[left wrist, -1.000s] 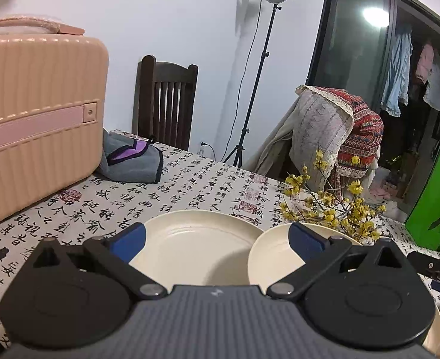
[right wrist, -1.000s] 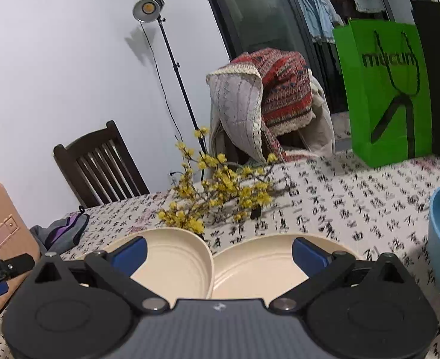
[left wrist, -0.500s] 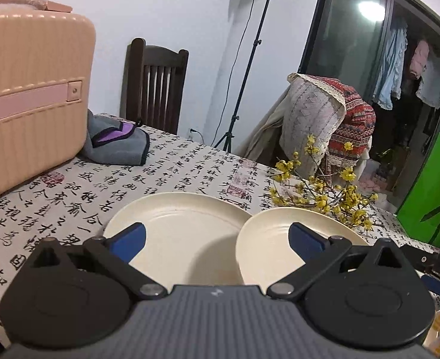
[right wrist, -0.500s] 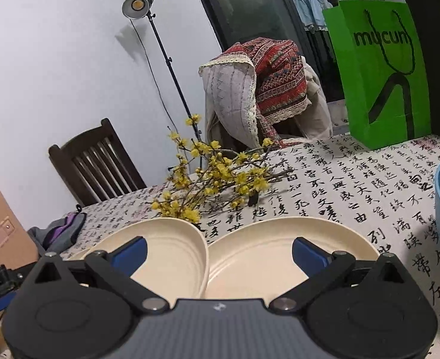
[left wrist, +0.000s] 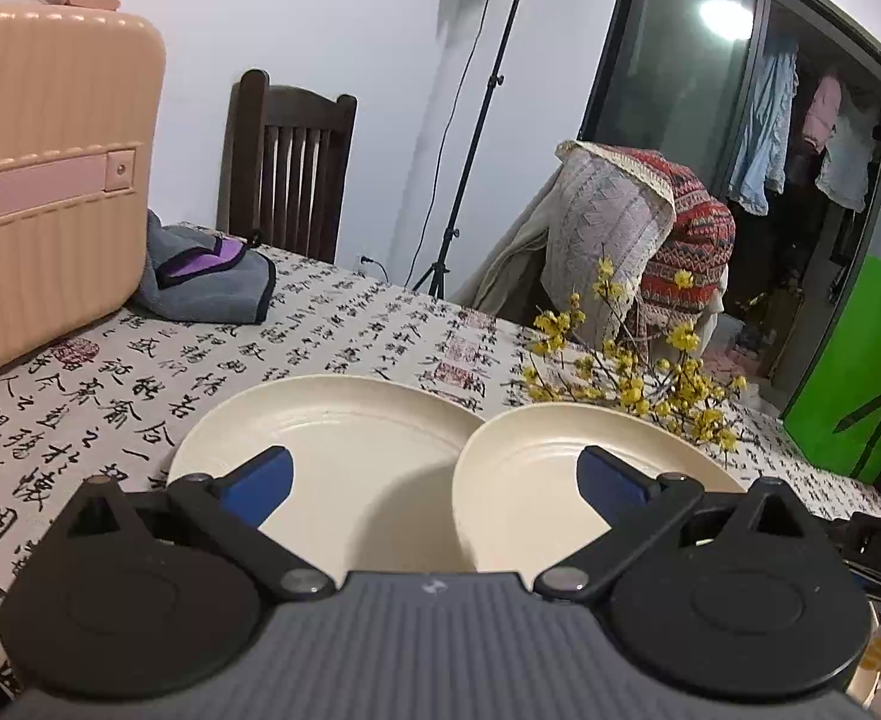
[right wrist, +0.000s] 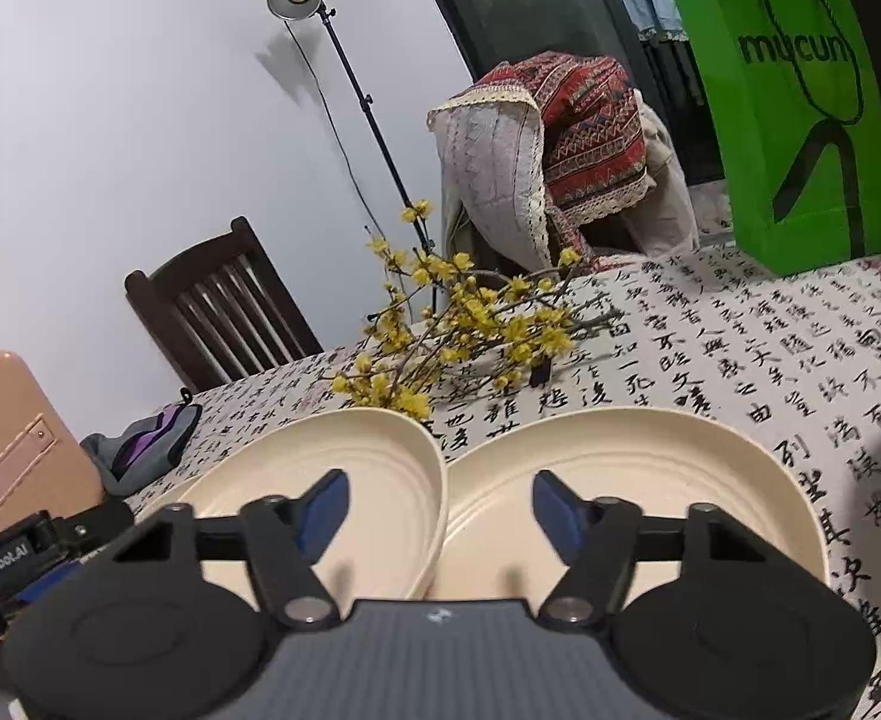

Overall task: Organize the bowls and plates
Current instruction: 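Close the left tool on one cream plate rim while the right tool grips another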

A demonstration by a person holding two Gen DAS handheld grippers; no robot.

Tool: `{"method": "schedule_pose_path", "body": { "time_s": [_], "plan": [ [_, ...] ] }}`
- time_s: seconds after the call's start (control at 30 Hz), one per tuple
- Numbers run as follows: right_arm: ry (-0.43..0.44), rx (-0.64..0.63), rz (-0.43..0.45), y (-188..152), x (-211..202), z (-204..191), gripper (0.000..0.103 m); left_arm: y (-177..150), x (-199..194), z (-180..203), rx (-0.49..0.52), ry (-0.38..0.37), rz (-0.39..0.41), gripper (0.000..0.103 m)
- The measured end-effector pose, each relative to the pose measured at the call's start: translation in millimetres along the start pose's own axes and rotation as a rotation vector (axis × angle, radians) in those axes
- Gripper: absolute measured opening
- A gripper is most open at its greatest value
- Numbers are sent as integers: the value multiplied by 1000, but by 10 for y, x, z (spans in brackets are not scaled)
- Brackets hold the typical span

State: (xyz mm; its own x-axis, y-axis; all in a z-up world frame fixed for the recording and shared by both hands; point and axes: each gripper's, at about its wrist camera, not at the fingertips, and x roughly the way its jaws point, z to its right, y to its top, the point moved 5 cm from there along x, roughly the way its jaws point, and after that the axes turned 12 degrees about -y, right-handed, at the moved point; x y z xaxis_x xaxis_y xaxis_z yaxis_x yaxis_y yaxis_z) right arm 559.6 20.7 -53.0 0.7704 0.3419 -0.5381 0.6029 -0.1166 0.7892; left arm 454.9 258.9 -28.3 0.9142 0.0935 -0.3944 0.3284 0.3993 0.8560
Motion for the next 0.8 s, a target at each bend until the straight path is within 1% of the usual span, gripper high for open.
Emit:
{"method": "schedule_pose_path", "body": {
  "time_s": [0.03,0.07,0.23,0.3,0.33,0.4,0.43,0.5,0.63,0.7,0.73,0.8],
  "plan": [
    [2,4,-10,-10,18,5,52,-4,12,-1,-2,-4,-6,102],
    [8,10,-22,-21,37,15,46,-7,19,-5,-8,-9,-8,102],
    [48,55,-64,-64,103,53,36,-24,58,-79,-67,-38,-30,95],
    [66,71,-72,-73,111,60,34,-35,83,-112,-90,-49,-43,89],
    [72,77,-77,-77,118,62,34,-42,100,-129,-103,-56,-51,88],
    [83,92,-89,-85,137,71,30,-57,119,-149,-121,-65,-60,82],
    [88,99,-95,-94,144,77,29,-62,128,-157,-128,-68,-63,81],
    [98,112,-107,-104,166,84,25,-70,138,-161,-137,-76,-65,75],
    [115,130,-118,-117,186,93,22,-82,159,-165,-142,-85,-73,68],
    [116,133,-117,-119,189,93,18,-91,173,-166,-145,-91,-79,61],
    [117,133,-119,-123,191,90,18,-96,181,-168,-147,-94,-83,59],
    [123,139,-123,-129,199,92,16,-108,196,-171,-151,-96,-91,51]
  ]
}}
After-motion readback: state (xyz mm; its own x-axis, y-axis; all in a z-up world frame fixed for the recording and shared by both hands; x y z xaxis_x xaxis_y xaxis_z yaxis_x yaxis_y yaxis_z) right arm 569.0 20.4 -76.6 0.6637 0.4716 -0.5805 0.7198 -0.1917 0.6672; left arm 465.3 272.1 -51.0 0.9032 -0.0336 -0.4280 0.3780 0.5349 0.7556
